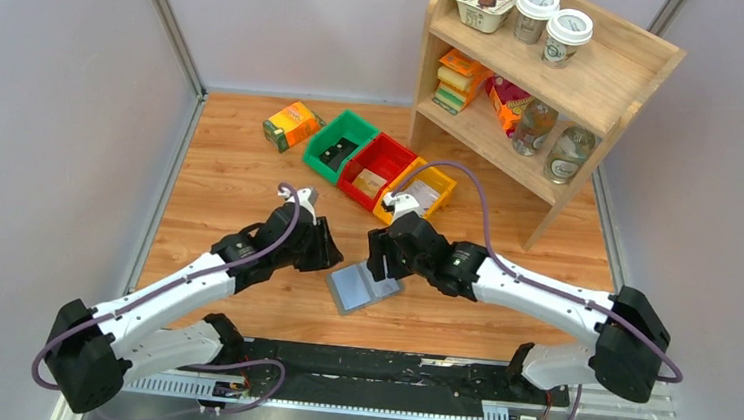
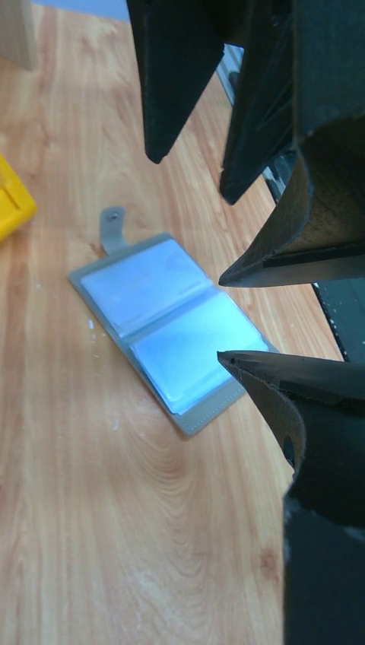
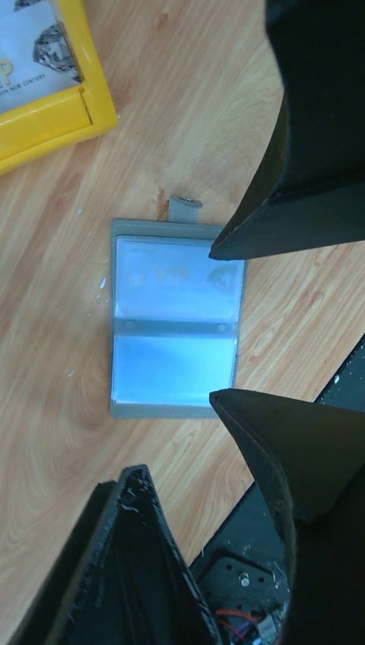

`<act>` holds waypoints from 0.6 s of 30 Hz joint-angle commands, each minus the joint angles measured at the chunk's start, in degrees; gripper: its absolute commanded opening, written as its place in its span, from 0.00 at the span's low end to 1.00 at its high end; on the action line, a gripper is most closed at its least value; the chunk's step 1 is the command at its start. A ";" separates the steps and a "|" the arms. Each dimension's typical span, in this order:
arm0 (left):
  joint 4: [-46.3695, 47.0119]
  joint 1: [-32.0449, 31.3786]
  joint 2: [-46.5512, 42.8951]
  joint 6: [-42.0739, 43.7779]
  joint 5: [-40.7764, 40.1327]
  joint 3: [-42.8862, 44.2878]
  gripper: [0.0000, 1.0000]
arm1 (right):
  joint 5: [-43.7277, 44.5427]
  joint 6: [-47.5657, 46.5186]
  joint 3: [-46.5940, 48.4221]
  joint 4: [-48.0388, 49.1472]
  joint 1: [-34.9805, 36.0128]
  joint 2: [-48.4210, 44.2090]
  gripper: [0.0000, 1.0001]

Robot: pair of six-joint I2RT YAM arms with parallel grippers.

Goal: Take the credit cards out of the card holder
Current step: Remove the credit card from the card holder.

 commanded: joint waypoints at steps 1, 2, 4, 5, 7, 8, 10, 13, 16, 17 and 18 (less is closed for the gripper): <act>-1.98 -2.99 3.34 1.59 -1.48 -0.14 0.44 | 2.34 1.19 2.33 -0.34 0.17 3.23 0.64; -1.55 -3.43 4.31 1.68 -1.21 -0.14 0.44 | 2.35 1.28 2.42 -0.34 0.25 4.20 0.63; -1.45 -4.14 7.13 1.85 -0.77 0.47 0.44 | 2.61 1.37 2.86 -0.61 0.25 6.75 0.64; -1.45 -4.31 8.79 1.94 -0.95 0.91 0.44 | 2.52 1.46 3.12 -0.69 0.34 7.89 0.64; -1.63 -4.67 11.25 1.85 -1.65 1.09 0.44 | 2.52 1.37 3.82 -1.31 0.17 10.61 0.64; -1.28 -5.02 11.79 1.59 -1.74 1.00 0.44 | 2.44 1.37 4.09 -1.31 0.25 11.76 0.64; -0.41 -5.11 13.37 1.06 -1.65 0.48 0.44 | 2.08 1.37 3.83 -0.61 0.17 13.69 0.63; 1.00 -5.19 15.22 0.54 -0.86 -0.58 0.44 | 1.99 1.81 3.74 -0.35 -0.10 15.98 0.63; 2.59 -5.19 16.89 0.01 -0.42 -1.19 0.44 | 2.17 2.42 3.74 -0.61 -0.45 17.39 0.65; 3.46 -5.19 17.33 -0.34 -0.25 -1.63 0.43 | 2.17 2.60 3.74 -0.52 -0.54 17.92 0.65; 3.73 -5.19 17.68 -0.43 -0.16 -1.90 0.43 | 2.17 2.77 3.83 -0.61 -0.80 18.36 0.66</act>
